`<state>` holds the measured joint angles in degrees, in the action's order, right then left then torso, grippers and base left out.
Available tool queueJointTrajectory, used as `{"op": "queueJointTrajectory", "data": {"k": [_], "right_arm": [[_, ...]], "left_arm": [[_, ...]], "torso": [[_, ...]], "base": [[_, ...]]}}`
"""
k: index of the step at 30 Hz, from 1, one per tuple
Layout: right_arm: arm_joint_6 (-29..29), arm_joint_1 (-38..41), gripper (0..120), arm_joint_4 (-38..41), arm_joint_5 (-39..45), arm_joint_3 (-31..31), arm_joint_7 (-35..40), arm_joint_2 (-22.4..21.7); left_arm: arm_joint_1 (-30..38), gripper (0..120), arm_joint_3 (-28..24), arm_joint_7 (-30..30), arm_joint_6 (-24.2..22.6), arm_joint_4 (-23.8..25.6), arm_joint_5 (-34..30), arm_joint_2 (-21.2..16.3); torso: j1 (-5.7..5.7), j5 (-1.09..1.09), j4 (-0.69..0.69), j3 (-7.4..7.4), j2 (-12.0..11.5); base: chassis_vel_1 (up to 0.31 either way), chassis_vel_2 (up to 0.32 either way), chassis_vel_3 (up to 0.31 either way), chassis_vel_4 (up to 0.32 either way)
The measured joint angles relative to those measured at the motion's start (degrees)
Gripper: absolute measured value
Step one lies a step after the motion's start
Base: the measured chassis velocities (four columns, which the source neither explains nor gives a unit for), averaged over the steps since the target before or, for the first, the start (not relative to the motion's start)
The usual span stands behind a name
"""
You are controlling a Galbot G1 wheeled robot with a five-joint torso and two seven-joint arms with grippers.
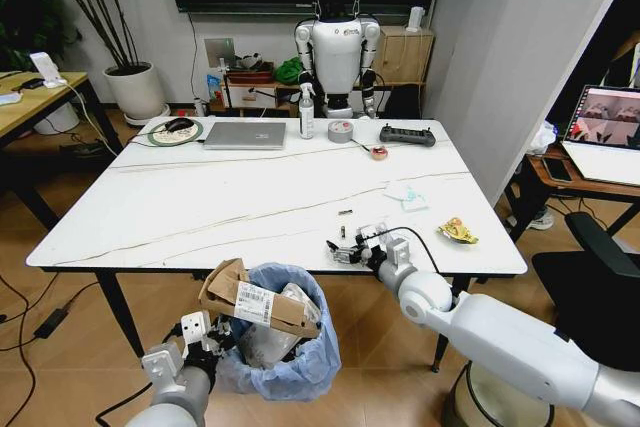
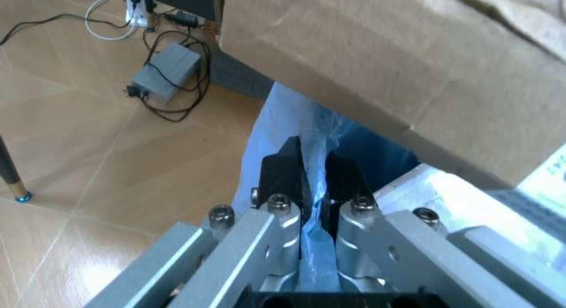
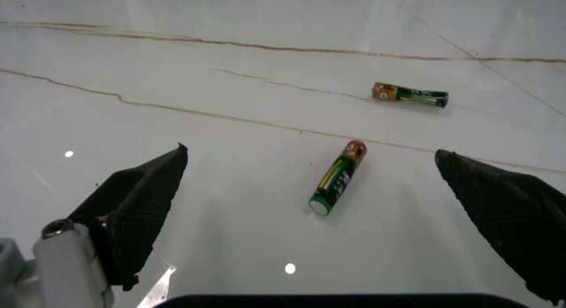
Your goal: Pick up the trash bin and place the trash from the table into it.
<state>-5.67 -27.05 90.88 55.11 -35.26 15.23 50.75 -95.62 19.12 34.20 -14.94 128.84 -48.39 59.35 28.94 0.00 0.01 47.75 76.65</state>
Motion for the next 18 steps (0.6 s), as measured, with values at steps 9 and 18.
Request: {"op": "queueJointTrajectory", "data": {"k": [9,18], "right_arm": [[-0.7,3.3,100,-1.9,1.8,-3.3,-0.1,-0.4],[-0.9,2.6,83,-1.9,1.8,-2.6,-0.1,-1.5]], "left_arm": [[0.2,0,0.0,0.0,0.0,-0.3,-0.2,0.1],[0.5,0,-0.3,-0.1,0.1,-0.6,-0.2,0.2]], "torso": [[0.0,0.0,0.0,0.0,0.0],[-0.01,0.0,0.0,-0.01,0.0]], "base": [[0.0,0.0,0.0,0.0],[0.0,0.0,0.0,0.0]]}}
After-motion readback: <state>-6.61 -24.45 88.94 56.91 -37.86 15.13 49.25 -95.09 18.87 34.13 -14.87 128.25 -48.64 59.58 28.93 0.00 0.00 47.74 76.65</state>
